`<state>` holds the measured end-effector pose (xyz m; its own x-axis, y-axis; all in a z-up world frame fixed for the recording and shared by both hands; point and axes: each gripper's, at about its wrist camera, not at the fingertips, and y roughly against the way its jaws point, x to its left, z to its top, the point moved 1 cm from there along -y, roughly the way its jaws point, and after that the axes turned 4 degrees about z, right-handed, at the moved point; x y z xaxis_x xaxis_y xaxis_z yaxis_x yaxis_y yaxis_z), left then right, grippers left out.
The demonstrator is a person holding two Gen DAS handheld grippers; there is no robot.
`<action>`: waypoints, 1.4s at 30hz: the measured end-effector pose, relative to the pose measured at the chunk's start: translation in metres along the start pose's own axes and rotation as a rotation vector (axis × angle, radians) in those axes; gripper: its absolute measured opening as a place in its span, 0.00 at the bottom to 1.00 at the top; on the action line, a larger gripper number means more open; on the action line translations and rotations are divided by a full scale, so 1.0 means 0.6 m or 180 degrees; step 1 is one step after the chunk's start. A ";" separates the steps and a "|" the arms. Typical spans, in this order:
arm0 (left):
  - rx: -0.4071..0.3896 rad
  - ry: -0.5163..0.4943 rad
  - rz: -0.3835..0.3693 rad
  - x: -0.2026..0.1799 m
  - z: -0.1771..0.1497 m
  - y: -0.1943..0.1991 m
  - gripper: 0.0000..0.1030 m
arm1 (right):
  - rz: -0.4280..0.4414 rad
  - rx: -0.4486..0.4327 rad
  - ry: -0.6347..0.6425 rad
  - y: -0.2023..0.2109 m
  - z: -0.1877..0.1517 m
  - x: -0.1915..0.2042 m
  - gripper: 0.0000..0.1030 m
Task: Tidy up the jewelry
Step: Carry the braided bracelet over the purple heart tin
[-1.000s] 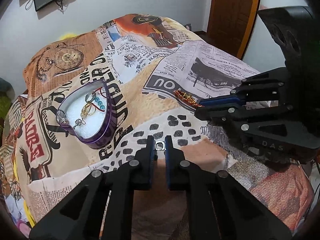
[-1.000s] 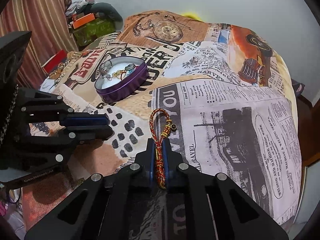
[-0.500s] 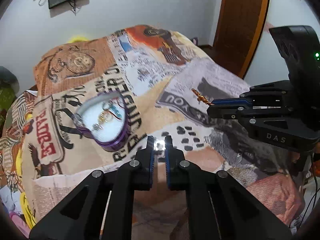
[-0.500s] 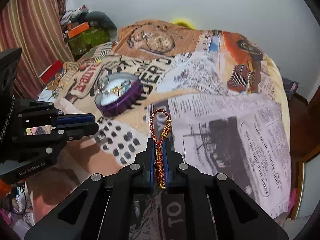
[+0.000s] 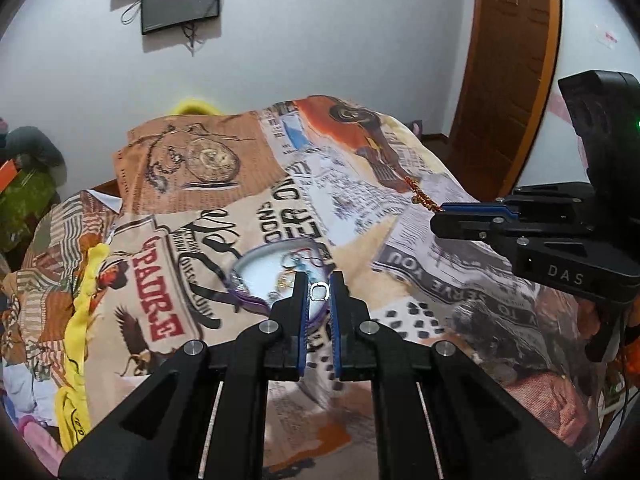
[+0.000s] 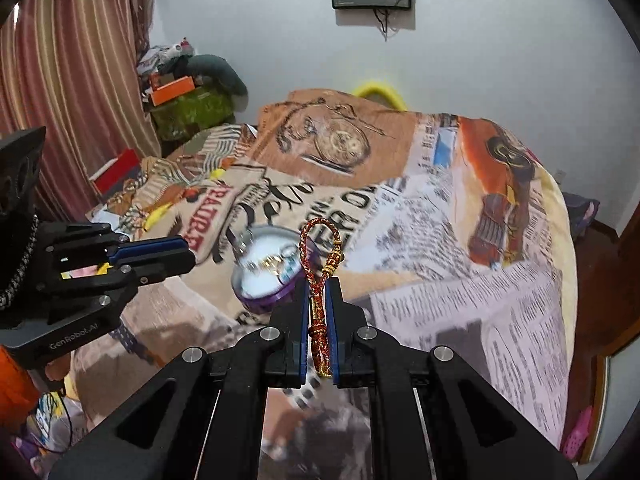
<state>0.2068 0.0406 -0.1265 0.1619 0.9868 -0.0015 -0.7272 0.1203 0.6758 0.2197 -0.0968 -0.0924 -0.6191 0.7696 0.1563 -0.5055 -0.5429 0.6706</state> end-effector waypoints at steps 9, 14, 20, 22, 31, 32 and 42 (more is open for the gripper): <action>0.0058 0.0111 0.0053 0.051 -0.001 -0.030 0.08 | 0.0183 0.0089 -0.0051 -0.065 0.024 0.022 0.07; 0.0138 0.0171 -0.0002 0.065 -0.001 -0.065 0.08 | 0.0217 0.0198 -0.0041 -0.103 0.033 0.033 0.07; 0.0247 0.0271 -0.0105 0.080 0.002 -0.108 0.08 | 0.0312 0.0310 -0.0111 -0.135 0.043 0.030 0.07; 0.0268 0.0286 -0.0119 0.083 0.003 -0.118 0.08 | 0.0293 0.0334 -0.0091 -0.142 0.047 0.029 0.07; 0.0442 0.0304 -0.0241 0.088 0.001 -0.165 0.08 | 0.0314 0.0417 -0.0118 -0.167 0.050 0.024 0.07; 0.0462 0.0298 -0.0238 0.087 0.001 -0.170 0.08 | 0.0319 0.0422 -0.0127 -0.168 0.050 0.023 0.07; 0.0483 0.0262 -0.0140 0.082 -0.001 -0.178 0.08 | 0.0308 0.0466 -0.0158 -0.174 0.041 0.017 0.07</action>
<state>0.2923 0.0765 -0.1993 0.1316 0.9872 -0.0898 -0.6106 0.1521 0.7772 0.2808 -0.0240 -0.1427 -0.6284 0.7337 0.2585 -0.3498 -0.5633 0.7485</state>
